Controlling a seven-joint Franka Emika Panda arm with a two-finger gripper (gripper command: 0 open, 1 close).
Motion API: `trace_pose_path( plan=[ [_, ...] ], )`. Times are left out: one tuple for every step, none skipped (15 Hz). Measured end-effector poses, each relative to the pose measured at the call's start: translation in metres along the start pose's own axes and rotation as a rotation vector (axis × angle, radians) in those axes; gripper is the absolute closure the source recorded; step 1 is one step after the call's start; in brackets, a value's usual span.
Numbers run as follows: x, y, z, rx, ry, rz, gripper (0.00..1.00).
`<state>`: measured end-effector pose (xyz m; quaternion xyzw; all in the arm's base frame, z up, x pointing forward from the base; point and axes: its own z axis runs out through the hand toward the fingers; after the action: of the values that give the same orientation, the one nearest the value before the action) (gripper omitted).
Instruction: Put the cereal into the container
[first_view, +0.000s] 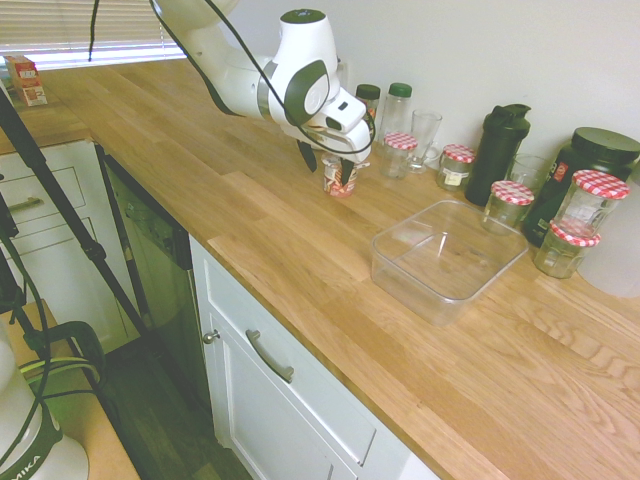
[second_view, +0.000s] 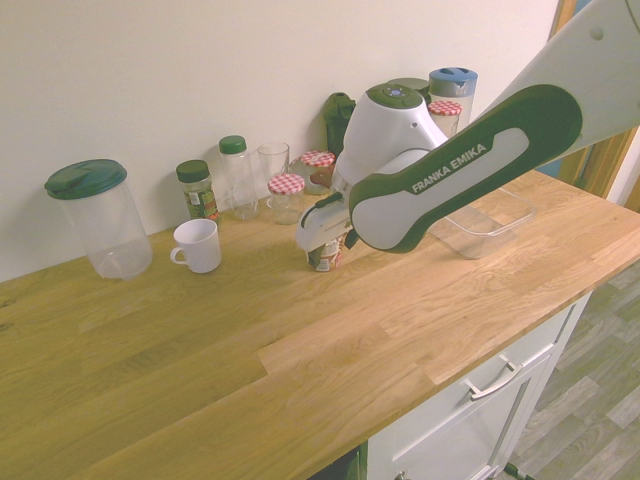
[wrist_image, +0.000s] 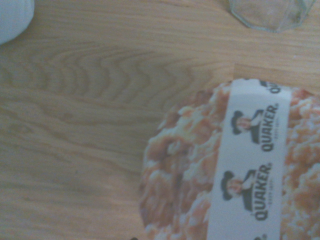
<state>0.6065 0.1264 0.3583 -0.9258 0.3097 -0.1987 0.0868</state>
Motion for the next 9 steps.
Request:
trace_pose_path(
  plan=[
    [0.005,-0.003,0.003,-0.001,0.008,-0.003,0.00],
    [0.009,-0.005,0.006,-0.002,0.014,-0.005,0.00],
    [0.012,-0.006,0.010,-0.005,0.018,-0.007,0.00],
    [0.015,-0.008,0.014,-0.006,0.020,-0.009,0.00],
    [0.017,-0.009,0.018,-0.006,0.022,-0.010,0.00],
    [0.019,-0.010,0.021,-0.006,0.022,-0.011,0.00],
    [0.019,-0.011,0.023,-0.004,0.023,-0.015,0.00],
    [0.019,-0.012,0.023,0.000,0.024,-0.019,0.00],
    [0.019,-0.014,0.023,0.005,0.025,-0.023,1.00]
  ],
)
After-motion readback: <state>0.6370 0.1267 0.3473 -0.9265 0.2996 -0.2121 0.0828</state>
